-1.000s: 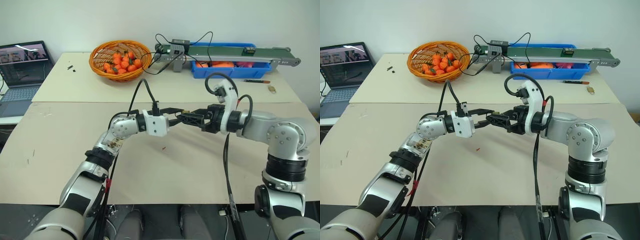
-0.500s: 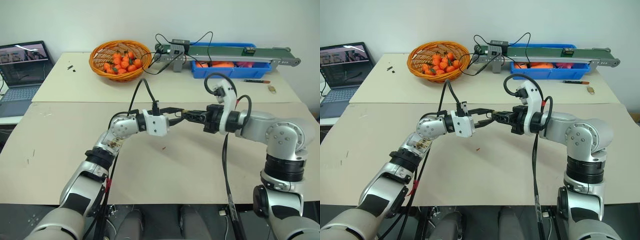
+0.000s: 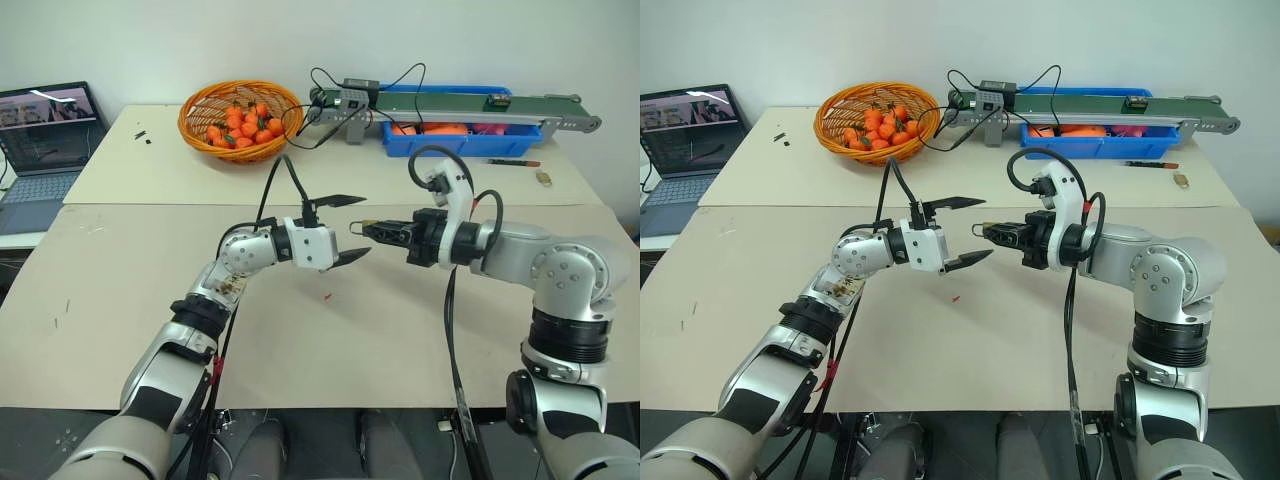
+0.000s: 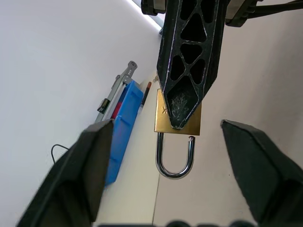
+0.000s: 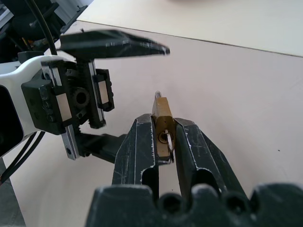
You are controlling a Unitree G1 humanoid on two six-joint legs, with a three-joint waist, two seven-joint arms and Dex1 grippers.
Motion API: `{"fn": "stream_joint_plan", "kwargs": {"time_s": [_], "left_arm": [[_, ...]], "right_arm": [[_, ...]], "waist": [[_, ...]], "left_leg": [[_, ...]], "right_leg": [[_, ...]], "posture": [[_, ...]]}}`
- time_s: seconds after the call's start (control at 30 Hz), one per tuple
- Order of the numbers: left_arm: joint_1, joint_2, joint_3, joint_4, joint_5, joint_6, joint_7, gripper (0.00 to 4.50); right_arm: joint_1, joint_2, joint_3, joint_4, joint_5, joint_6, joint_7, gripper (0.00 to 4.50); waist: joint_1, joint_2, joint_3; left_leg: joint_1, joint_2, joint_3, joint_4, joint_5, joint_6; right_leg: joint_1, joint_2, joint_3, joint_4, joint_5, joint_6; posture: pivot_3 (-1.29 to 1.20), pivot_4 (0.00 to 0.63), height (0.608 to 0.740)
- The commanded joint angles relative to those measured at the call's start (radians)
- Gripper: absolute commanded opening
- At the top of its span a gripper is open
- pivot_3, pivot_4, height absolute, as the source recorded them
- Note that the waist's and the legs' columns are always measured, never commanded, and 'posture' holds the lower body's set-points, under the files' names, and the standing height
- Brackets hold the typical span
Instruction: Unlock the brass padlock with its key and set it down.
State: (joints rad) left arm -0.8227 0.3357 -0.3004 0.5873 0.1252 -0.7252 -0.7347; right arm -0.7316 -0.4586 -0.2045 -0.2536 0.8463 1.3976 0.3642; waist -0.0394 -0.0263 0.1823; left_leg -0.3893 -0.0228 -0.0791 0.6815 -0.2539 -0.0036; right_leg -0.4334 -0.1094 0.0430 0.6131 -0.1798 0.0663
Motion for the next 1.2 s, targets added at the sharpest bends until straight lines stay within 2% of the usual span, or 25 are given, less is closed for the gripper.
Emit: {"fn": "stream_joint_plan", "kwargs": {"time_s": [0.03, 0.1, 0.27, 0.43, 0.57, 0.63, 0.77, 0.8, 0.83, 1.0, 1.07, 1.2], "left_arm": [[-0.005, -0.004, 0.029, -0.081, -0.127, 0.044, -0.076, 4.42], [0.006, -0.011, 0.044, -0.135, -0.225, 0.132, -0.137, 4.42], [0.002, 0.002, 0.113, -0.286, -0.490, 0.602, -0.250, 4.42], [-0.049, 0.054, 0.201, -0.331, -0.627, 0.937, -0.281, 4.42], [-0.064, 0.119, 0.247, -0.295, -0.720, 1.225, -0.326, 4.42], [-0.053, 0.119, 0.275, -0.288, -0.761, 1.325, -0.315, 4.42], [-0.007, 0.102, 0.275, -0.313, -0.744, 1.380, -0.301, 3.37], [0.004, 0.094, 0.275, -0.314, -0.741, 1.401, -0.288, 2.83], [0.011, 0.086, 0.279, -0.313, -0.745, 1.426, -0.277, 2.58], [0.048, 0.054, 0.263, -0.343, -0.714, 1.415, -0.266, 0.68], [0.043, 0.037, 0.269, -0.339, -0.712, 1.421, -0.252, 0.22], [0.035, 0.019, 0.274, -0.348, -0.721, 1.437, -0.244, 0.22]], "right_arm": [[-0.003, -0.017, -0.013, -0.022, 0.003, -0.029, 0.016, 0.11], [0.008, -0.035, -0.002, -0.019, -0.010, -0.047, 0.032, 0.11], [0.039, -0.092, 0.027, 0.004, -0.056, -0.114, 0.083, 0.11], [0.060, -0.138, 0.045, 0.032, -0.091, -0.168, 0.132, 0.11], [0.062, -0.173, 0.044, 0.065, -0.116, -0.210, 0.166, 0.11], [0.056, -0.181, 0.039, 0.069, -0.119, -0.218, 0.177, 0.11], [0.048, -0.191, 0.023, 0.062, -0.111, -0.219, 0.184, 0.11], [0.047, -0.192, 0.018, 0.057, -0.107, -0.217, 0.184, 0.11], [0.046, -0.193, 0.015, 0.052, -0.104, -0.216, 0.185, 0.11], [0.038, -0.193, -0.009, 0.015, -0.074, -0.189, 0.185, 0.11], [0.029, -0.190, -0.029, -0.010, -0.044, -0.164, 0.186, 0.11], [0.020, -0.184, -0.067, -0.054, 0.036, -0.108, 0.174, 0.11]], "waist": [[0.000, 0.000, 0.000], [0.000, 0.000, 0.000], [-0.003, 0.000, 0.000], [-0.010, 0.000, 0.000], [-0.010, 0.000, 0.000], [-0.008, 0.000, 0.000], [-0.004, 0.000, 0.000], [-0.004, 0.000, 0.000], [-0.004, 0.000, 0.000], [-0.002, 0.000, 0.000], [-0.003, 0.000, 0.000], [-0.002, 0.000, 0.000]], "left_leg": [[0.000, 0.000, 0.000, 0.000, 0.000, 0.000], [0.000, 0.000, 0.000, 0.000, 0.000, 0.000], [-0.001, 0.000, 0.000, 0.000, 0.000, 0.000], [0.000, 0.000, 0.000, 0.000, 0.000, 0.000], [0.000, 0.000, 0.000, 0.000, 0.000, 0.000], [0.000, 0.000, 0.000, 0.000, 0.000, 0.000], [0.000, 0.000, 0.000, 0.000, 0.000, 0.000], [0.000, 0.000, 0.000, 0.000, 0.000, 0.000], [0.000, 0.000, 0.000, 0.000, 0.000, 0.000], [0.000, 0.000, 0.000, 0.000, 0.000, 0.000], [0.000, 0.000, 0.000, 0.000, 0.000, 0.000], [0.000, 0.000, 0.000, 0.000, 0.000, 0.000]], "right_leg": [[0.000, 0.000, 0.000, 0.000, 0.000, 0.000], [0.000, 0.000, 0.000, 0.000, 0.000, 0.000], [0.000, 0.000, 0.000, 0.000, 0.000, 0.000], [0.000, 0.000, 0.000, 0.001, 0.000, 0.000], [0.000, 0.000, 0.000, 0.001, 0.000, 0.000], [0.000, 0.000, 0.000, 0.001, 0.000, 0.000], [0.000, 0.000, 0.000, 0.000, 0.000, 0.000], [0.000, 0.000, 0.000, 0.000, 0.000, 0.000], [0.000, 0.000, 0.000, 0.000, 0.000, 0.000], [-0.001, 0.000, 0.000, 0.000, 0.000, 0.000], [-0.001, 0.000, 0.000, 0.000, 0.000, 0.000], [-0.001, 0.000, 0.000, 0.000, 0.000, 0.000]], "posture": [[0.00, 0.150, 0.717], [0.00, 0.150, 0.717], [0.00, 0.150, 0.717], [0.00, 0.150, 0.717], [0.00, 0.150, 0.717], [0.00, 0.150, 0.717], [0.00, 0.150, 0.717], [0.00, 0.150, 0.717], [0.00, 0.150, 0.717], [0.00, 0.150, 0.717], [0.00, 0.150, 0.717], [0.00, 0.150, 0.717]]}}
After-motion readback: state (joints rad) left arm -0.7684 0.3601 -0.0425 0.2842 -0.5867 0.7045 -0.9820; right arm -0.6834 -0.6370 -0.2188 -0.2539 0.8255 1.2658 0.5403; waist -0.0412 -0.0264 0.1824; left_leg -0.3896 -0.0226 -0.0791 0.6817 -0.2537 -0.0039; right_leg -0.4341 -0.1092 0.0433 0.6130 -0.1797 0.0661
